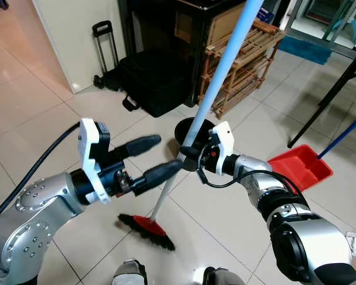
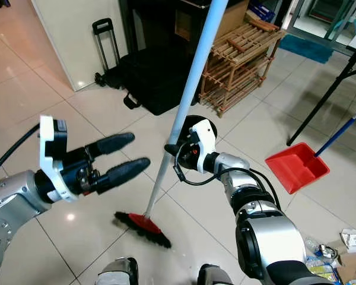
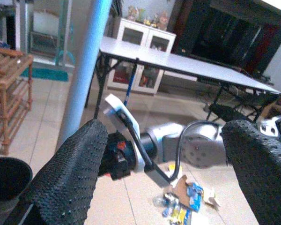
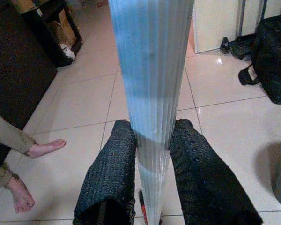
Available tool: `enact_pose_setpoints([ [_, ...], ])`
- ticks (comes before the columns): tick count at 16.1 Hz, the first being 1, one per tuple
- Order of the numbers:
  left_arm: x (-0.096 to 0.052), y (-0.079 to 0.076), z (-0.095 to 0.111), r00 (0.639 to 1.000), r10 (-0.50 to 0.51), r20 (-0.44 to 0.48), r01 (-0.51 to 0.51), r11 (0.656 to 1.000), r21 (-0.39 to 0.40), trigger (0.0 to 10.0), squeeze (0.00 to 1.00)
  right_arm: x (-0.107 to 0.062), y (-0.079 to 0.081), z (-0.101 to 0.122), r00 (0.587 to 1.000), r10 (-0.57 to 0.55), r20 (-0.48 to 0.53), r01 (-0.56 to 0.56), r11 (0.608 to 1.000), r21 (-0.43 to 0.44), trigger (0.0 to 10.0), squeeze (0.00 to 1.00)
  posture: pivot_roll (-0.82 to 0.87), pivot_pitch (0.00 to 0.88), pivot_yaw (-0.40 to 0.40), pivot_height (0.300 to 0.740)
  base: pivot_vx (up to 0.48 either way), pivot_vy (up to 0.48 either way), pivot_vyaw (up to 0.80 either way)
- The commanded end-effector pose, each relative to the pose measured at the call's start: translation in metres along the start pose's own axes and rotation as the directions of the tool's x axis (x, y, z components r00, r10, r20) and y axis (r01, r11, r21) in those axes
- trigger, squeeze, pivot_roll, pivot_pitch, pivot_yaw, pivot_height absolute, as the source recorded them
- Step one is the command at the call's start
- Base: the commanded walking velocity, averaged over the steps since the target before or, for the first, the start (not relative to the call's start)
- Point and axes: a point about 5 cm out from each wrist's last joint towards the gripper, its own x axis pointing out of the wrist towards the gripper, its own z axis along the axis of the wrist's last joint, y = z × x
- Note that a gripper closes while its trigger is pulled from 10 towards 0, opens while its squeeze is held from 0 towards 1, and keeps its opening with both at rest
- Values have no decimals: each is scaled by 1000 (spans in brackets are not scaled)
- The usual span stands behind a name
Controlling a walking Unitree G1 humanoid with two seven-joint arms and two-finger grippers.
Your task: Sweep floor
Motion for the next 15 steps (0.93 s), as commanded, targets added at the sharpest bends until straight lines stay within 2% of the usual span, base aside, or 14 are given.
enact_pose_setpoints([
  [1,0,-1,-3,1000,-23,-17,22,1000,-14,10000,0,1,0,5,999,9,34,-9,1000,-1,10000,0,121,87,-2,740,0,0,0],
  [5,4,0,-17,996,-12,-91,11,1000,-8,10000,0,-4,-3,-3,1000,-15,-15,15,1000,-10,10000,0,121,105,-10,740,0,0,0],
  [6,5,1,-21,993,5,-120,-4,1000,10,10000,0,-9,-10,-6,995,-93,-45,91,995,-33,10000,0,117,118,-13,740,0,0,0],
  [8,8,7,-21,992,50,-118,-46,998,37,10000,0,-11,-11,-6,994,-103,-46,102,994,-31,10000,0,115,123,-15,740,0,0,0],
  [10,14,17,-23,984,141,-108,-133,988,81,10000,0,-11,-10,-8,994,-97,-45,96,995,-28,10000,0,111,137,-15,740,0,0,0],
  [15,16,16,-30,980,160,-116,-149,984,95,10000,0,-14,-11,-14,993,-97,-69,94,995,-44,10000,0,109,158,-22,740,0,0,0],
])
